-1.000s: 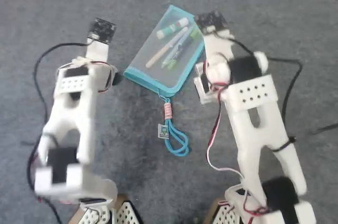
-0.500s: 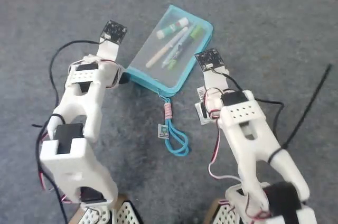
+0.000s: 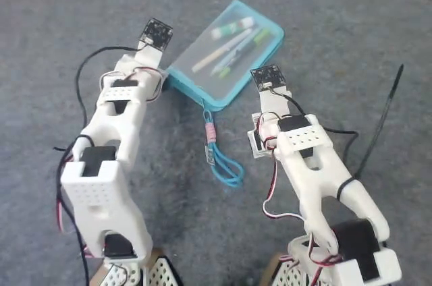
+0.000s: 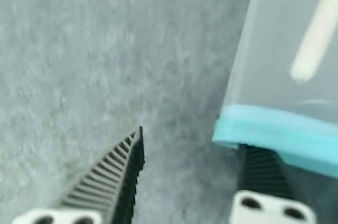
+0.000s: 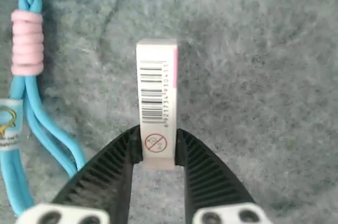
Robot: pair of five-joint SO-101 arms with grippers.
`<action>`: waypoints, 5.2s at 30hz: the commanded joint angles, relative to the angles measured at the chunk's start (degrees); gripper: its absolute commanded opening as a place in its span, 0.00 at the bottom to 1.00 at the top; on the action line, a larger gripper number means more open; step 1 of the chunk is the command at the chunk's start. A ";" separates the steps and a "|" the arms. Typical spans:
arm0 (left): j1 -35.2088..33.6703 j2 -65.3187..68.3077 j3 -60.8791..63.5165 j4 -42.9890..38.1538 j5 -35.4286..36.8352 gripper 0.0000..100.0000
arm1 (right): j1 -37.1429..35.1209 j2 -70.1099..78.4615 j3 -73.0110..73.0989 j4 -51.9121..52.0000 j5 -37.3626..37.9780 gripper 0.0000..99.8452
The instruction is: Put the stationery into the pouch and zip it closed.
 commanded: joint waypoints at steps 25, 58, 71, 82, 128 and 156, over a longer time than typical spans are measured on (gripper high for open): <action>8.18 -17.32 4.35 3.25 5.98 0.01 | 9.98 -0.40 1.14 -3.82 -0.62 0.18; 0.00 -45.63 26.51 23.47 14.68 0.10 | 2.24 -4.35 1.23 -2.77 4.40 0.18; 8.35 -52.75 39.25 25.41 4.84 0.25 | 4.79 -8.66 2.29 0.57 4.31 0.18; 6.95 -28.40 29.85 13.54 2.90 0.25 | 4.79 -8.66 2.90 0.75 4.40 0.18; 4.75 -59.16 30.90 29.36 21.89 0.01 | -1.45 -19.56 2.46 8.92 4.57 0.18; 4.75 -65.49 33.63 30.77 21.63 0.01 | -1.01 -5.85 6.86 -7.69 -2.37 0.18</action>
